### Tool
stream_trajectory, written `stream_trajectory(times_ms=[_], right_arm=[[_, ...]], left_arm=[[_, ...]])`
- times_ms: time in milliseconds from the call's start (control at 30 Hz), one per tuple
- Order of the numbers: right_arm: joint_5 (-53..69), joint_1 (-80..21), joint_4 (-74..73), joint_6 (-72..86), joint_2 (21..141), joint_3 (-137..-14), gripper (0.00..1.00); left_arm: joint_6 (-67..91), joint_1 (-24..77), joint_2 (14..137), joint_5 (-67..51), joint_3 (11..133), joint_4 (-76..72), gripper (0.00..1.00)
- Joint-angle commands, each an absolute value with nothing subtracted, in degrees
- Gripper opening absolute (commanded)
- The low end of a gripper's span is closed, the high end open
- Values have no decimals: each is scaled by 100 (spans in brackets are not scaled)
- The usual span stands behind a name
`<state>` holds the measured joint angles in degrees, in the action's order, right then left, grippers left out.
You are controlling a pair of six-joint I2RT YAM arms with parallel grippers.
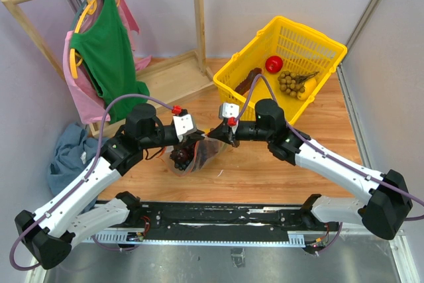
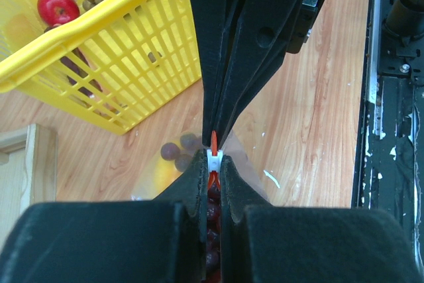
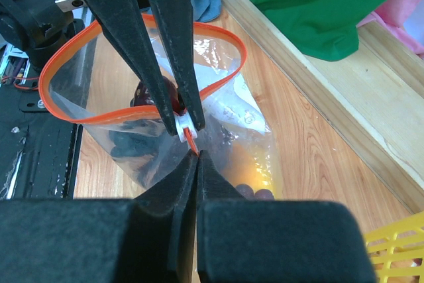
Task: Place the food in the zip-top bag and seal the zipper
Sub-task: Zip the zipper food storage bag at the center of the board.
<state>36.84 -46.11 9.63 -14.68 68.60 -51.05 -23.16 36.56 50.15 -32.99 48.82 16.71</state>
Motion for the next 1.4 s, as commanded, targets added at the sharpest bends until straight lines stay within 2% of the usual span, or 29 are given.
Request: stream_trajectory(times_ms=[0, 133, 267, 433, 667, 1033, 1100, 1167, 1367], right_arm=[[3496, -4414, 1422, -1342, 6638, -5039, 1], [3788, -4420, 1299, -1444, 6627, -5072, 1], [4180, -4420, 959, -1732, 6619, -5197, 23], [4568, -4421, 818, -2020, 6659, -5256, 30], [4660, -4421, 829, -1981, 6885, -5427, 24], [4954, -4420, 396, -2214, 7114, -5628, 22], [4974, -4420, 364, -2233, 7157, -5658, 15], [4949, -4421, 351, -2237, 7181, -5702, 2], [4483, -4413, 745, -1999, 6979, -5507, 1]], left_arm=[[-2258, 3656, 4975, -3099, 4887, 1833, 0], [-2257, 3656, 5012, -3227, 4891, 1769, 0], [-2261, 3656, 5086, -3324, 4913, 1754, 0], [-2259, 3656, 5106, -3388, 4922, 1733, 0], [-2284, 3656, 5124, -3561, 4924, 1731, 0], [-2303, 3663, 5106, -3671, 4922, 1723, 0], [-2303, 3658, 5106, -3691, 4926, 1723, 0], [-2303, 3656, 5098, -3692, 4922, 1723, 0], [-2303, 3661, 5043, -3552, 4890, 1770, 0]])
